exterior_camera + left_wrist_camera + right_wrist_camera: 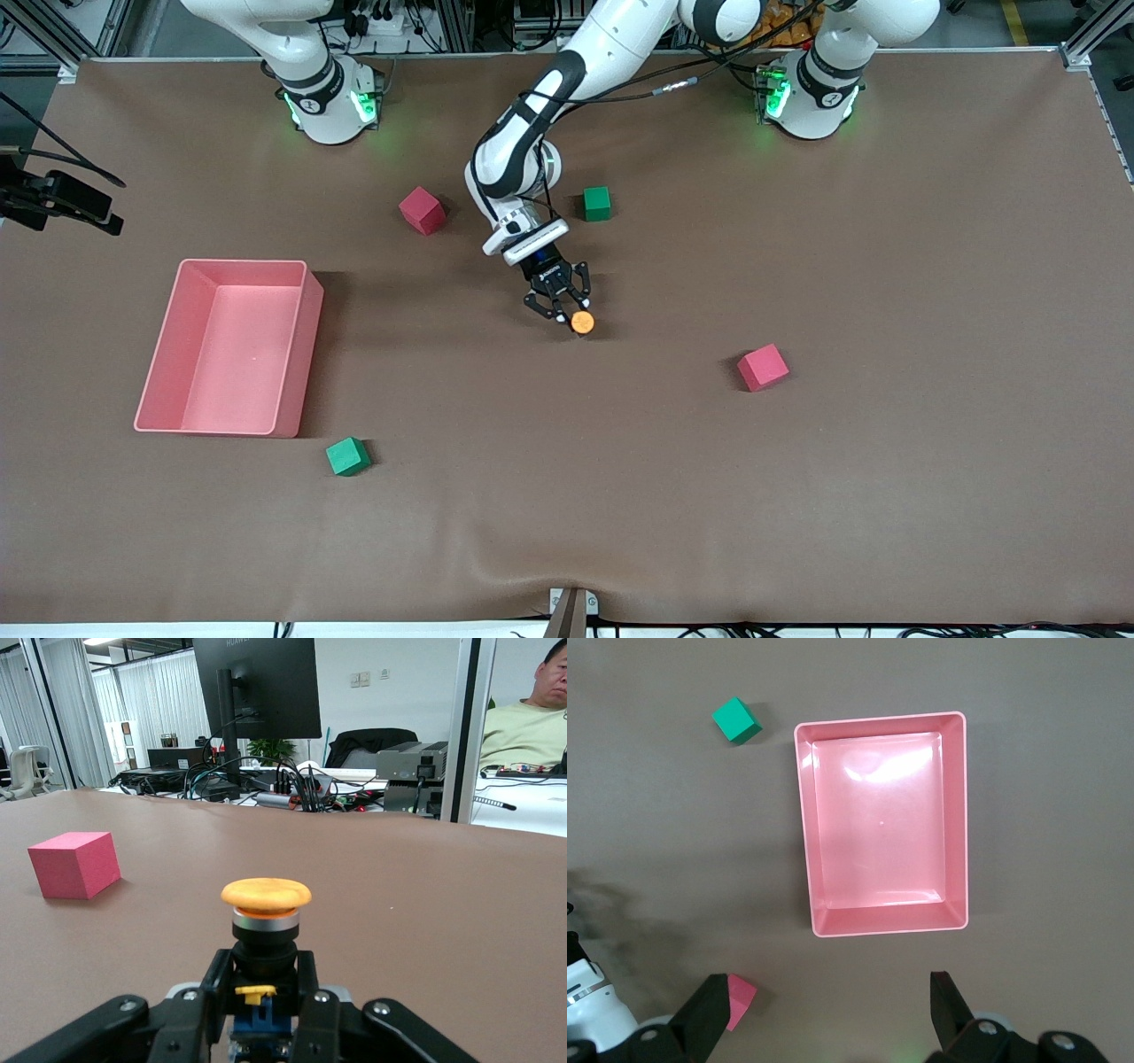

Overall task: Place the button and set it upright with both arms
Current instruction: 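Lower the button upright onto the table with the left gripper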

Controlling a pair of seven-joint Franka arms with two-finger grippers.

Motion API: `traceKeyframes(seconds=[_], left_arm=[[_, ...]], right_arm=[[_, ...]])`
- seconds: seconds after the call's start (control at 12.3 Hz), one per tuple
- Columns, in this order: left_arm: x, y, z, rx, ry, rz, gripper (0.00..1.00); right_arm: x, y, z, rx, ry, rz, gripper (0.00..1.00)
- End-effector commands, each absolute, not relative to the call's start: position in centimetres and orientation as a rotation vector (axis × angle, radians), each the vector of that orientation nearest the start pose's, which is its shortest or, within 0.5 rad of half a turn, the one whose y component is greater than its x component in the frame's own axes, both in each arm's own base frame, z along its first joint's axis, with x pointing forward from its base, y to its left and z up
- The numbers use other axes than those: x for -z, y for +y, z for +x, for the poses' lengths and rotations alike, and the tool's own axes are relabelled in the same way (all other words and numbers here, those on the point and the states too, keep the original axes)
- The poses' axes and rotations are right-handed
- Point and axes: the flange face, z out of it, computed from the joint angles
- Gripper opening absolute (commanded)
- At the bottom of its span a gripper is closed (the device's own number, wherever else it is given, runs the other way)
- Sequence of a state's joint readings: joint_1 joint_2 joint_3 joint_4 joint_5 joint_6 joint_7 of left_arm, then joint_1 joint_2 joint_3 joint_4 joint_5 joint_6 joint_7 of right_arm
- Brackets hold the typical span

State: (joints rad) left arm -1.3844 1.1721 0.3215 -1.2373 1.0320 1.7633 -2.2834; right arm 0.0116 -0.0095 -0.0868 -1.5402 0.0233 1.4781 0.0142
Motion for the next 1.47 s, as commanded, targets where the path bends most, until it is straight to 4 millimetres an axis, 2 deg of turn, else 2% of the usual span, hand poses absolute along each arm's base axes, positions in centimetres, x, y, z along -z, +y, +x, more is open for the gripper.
traceKeyframes(seconds=[0.0,0.81,1.06,1.22,1.38], left_arm=[[-7.8,-60.4,35.9,1.742,-0.563,-2.101,0.00],[-7.6,-60.4,36.0,1.781,-0.580,-2.100,0.03],[-6.5,-60.1,35.8,1.785,-0.557,-2.091,0.03],[-6.6,-60.1,35.9,1.784,-0.560,-2.091,0.03],[-6.5,-60.1,35.8,1.790,-0.573,-2.093,0.03]], right_arm=[[-64.0,-3.5,53.7,-0.076,0.157,-3.111,1.00],[-63.9,-3.2,53.7,-0.078,0.145,-3.112,1.00],[-64.0,-3.2,53.7,-0.076,0.148,-3.110,1.00],[-63.9,-3.2,53.7,-0.078,0.148,-3.110,1.00],[-63.9,-2.6,53.8,-0.074,0.129,-3.111,1.00]])
